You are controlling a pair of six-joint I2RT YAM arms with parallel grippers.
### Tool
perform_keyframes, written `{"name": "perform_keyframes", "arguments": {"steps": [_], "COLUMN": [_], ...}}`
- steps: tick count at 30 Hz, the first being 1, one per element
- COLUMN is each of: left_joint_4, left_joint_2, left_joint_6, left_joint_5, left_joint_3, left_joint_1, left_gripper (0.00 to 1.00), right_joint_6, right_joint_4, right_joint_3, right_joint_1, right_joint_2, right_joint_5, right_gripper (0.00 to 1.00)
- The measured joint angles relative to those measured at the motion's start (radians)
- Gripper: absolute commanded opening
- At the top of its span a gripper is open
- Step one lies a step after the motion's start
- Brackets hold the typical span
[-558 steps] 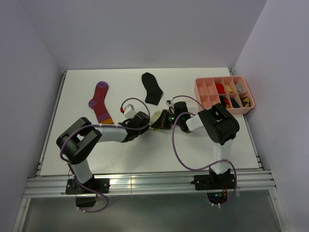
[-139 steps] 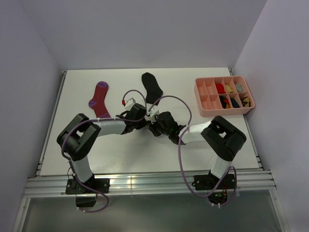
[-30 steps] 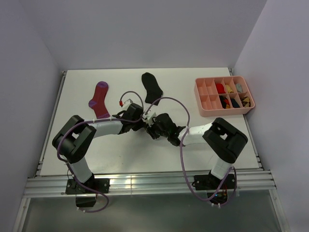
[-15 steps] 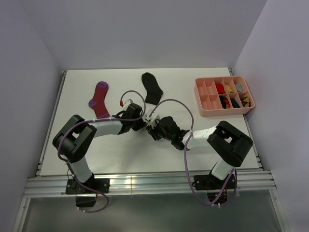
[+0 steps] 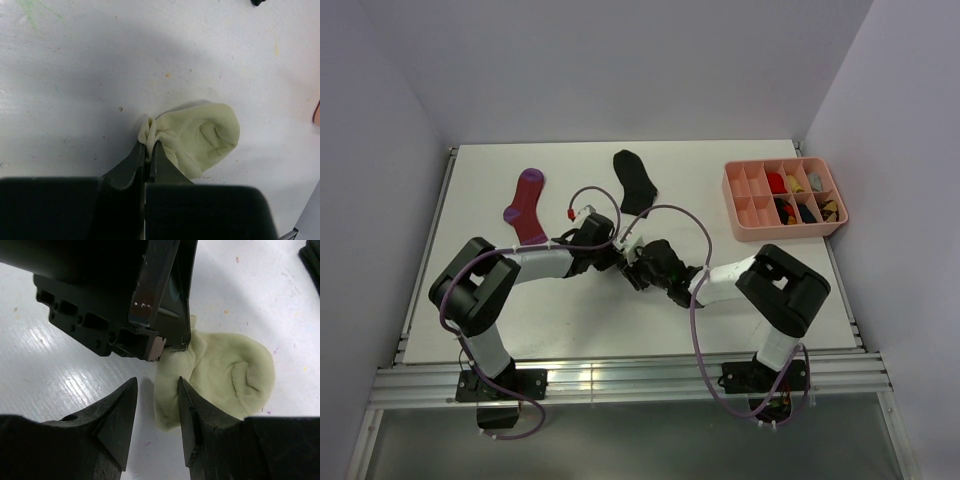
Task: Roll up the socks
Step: Roll the sock at the center of the board.
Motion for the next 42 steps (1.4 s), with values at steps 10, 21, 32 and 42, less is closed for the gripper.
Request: {"name": "perform_keyframes", "arguments": {"steps": [10, 21, 32, 42], "left_joint_4": [0.004, 0.039, 0.075, 0.153], "left_joint_2": [0.001, -0.015, -0.145, -0.143], "left_joint_6": [0.003, 0.006, -0.022, -0.043], "left_joint_5": [-0.001, -0.010, -0.072, -0.080], "left_joint_3": [0.000, -0.027, -0.158, -0.180], "left_joint_1": [0.008, 0.026, 0.009, 0.009], "left_gripper": [0.00, 0.57, 0.69, 0.69], "right_joint_6": [0.005, 0.098, 0.446, 0.724], "right_joint_4": [-0.034, -0.176, -0.294, -0.188], "right_joint_3": [0.054, 0.156, 0.280, 0.307], "right_joint_1": [0.004, -0.071, -0.341, -0.448], "right_joint_2": [0.061, 0.084, 0.201, 0.352], "right_joint_5": [0.064, -0.074, -0.607, -0.910], "right_gripper": [0.01, 0.00, 0.00, 0.00]}}
